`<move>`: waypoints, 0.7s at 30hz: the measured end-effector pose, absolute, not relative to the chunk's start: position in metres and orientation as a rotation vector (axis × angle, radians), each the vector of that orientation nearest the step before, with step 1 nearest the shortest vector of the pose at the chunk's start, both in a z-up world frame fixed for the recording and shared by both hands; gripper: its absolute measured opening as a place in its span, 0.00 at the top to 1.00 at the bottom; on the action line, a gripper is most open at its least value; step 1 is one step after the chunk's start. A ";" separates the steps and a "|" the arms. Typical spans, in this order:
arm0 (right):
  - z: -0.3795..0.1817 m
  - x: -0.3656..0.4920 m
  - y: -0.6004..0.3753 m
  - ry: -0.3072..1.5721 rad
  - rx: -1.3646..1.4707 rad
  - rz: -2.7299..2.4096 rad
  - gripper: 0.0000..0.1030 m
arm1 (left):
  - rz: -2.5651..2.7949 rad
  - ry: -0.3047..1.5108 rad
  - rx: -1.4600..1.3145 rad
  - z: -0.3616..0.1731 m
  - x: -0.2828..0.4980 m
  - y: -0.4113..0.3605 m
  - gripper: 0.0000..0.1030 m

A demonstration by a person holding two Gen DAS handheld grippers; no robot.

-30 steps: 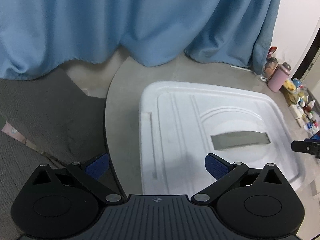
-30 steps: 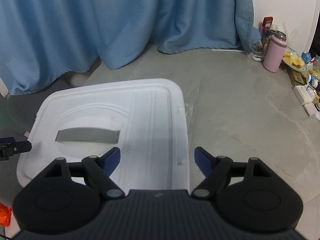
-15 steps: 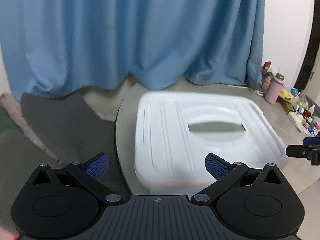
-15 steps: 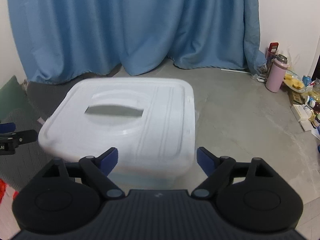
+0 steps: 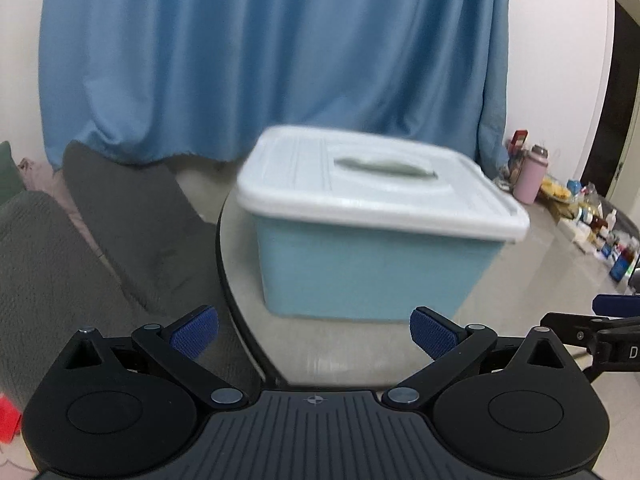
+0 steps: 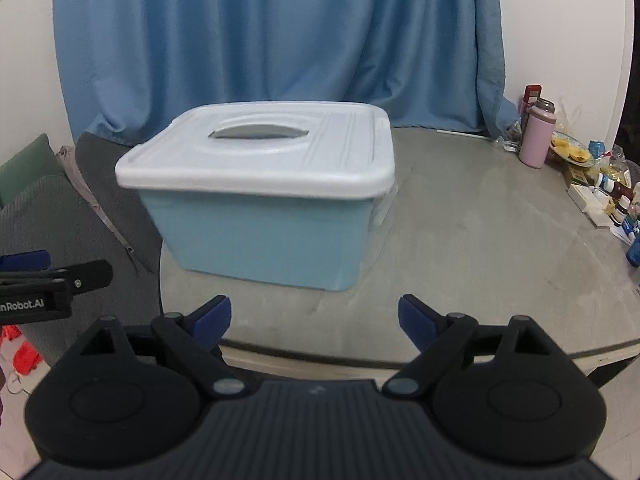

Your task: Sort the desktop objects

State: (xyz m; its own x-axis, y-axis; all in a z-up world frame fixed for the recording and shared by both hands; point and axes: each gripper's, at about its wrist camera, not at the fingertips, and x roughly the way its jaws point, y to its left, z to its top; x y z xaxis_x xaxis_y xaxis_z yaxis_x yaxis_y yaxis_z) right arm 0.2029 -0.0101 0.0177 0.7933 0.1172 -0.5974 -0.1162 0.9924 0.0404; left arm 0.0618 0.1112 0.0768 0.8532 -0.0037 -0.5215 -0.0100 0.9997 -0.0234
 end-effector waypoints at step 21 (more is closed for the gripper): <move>-0.052 0.160 -0.012 0.532 0.078 0.111 0.12 | 0.047 0.475 0.109 0.006 0.027 0.084 0.00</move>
